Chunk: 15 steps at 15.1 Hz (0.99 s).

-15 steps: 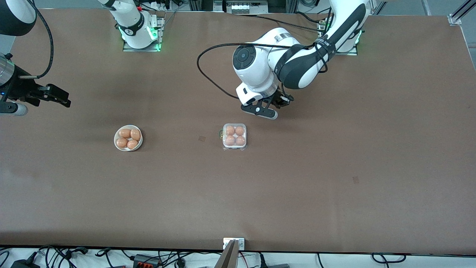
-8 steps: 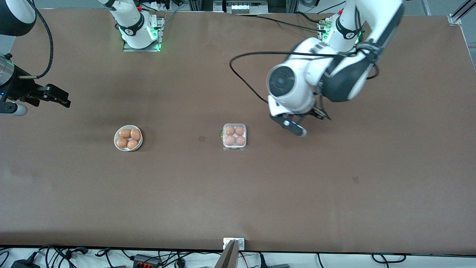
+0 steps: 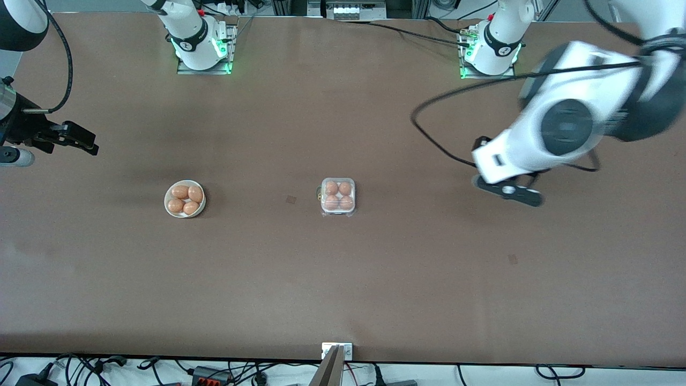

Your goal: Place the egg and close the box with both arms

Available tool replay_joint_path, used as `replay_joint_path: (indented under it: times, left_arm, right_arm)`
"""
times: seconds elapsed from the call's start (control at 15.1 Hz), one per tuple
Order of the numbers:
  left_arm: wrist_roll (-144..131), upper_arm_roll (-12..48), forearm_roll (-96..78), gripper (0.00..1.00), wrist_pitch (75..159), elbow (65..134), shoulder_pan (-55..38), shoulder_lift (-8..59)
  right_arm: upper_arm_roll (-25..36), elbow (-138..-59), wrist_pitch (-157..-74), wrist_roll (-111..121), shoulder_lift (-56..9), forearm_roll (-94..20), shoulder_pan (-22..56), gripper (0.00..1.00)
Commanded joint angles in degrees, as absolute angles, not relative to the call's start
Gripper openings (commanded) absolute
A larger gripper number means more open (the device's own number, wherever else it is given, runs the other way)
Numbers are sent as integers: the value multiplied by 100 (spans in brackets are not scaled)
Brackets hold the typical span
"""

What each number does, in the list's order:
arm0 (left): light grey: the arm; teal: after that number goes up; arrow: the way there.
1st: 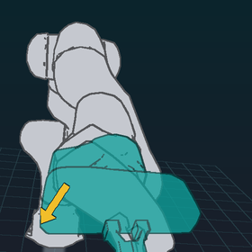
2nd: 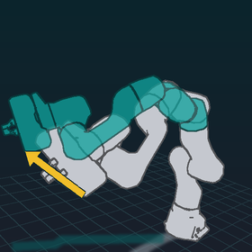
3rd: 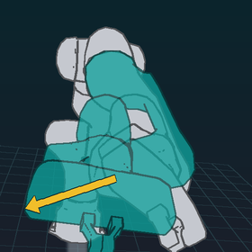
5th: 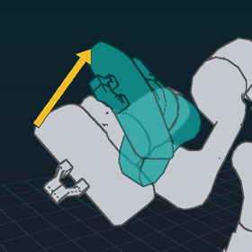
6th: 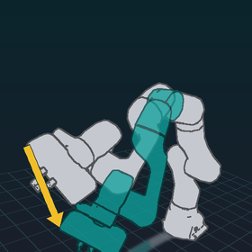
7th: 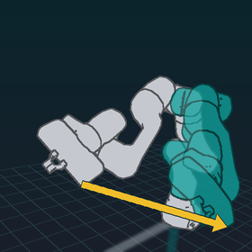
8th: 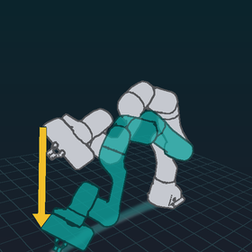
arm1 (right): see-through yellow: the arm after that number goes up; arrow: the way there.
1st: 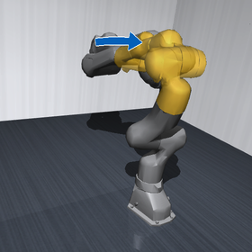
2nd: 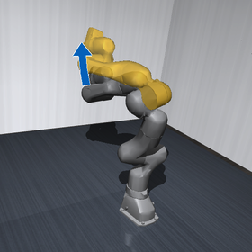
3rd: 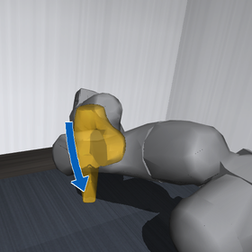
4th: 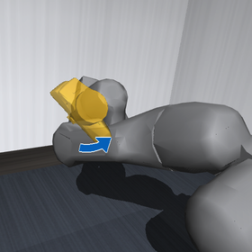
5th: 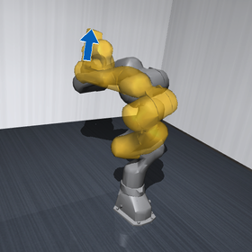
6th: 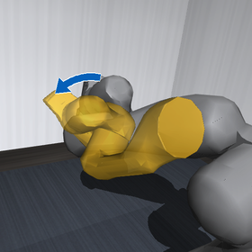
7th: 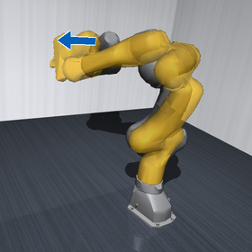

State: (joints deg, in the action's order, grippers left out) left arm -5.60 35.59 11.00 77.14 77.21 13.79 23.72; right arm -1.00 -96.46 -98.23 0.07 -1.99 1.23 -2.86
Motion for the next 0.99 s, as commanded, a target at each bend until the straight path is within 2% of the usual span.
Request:
replay_joint_path:
  times: [0.0,0.07,0.2,0.4,0.53,0.66,0.93]
  left_arm:
    - [-439,2696,388,100,7725,7699,1470,2094]
    - [-439,2080,204,100,7891,7786,1015,1805]
    - [-483,1374,9,100,8041,8276,652,1207]
    - [-448,311,0,100,8996,9611,11,136]
    - [-440,80,-305,100,9368,9957,-132,-192]
    - [-413,79,-396,100,9675,10011,-149,-264]
    - [97,79,-55,100,9660,9976,-141,-404]
  right_arm:
    - [-149,-9642,-9765,141,-132,141,-352,100]
    - [-149,-9642,-9773,132,-132,132,-352,100]
    - [-149,-9642,-9773,132,-123,132,-343,100]
    - [-158,-9642,-9738,141,-105,141,-334,100]
    - [-158,-9642,-9747,141,-105,141,-334,100]
    - [-158,-9642,-9738,149,-97,141,-334,100]
    - [-149,-9642,-9598,149,-70,167,-334,100]
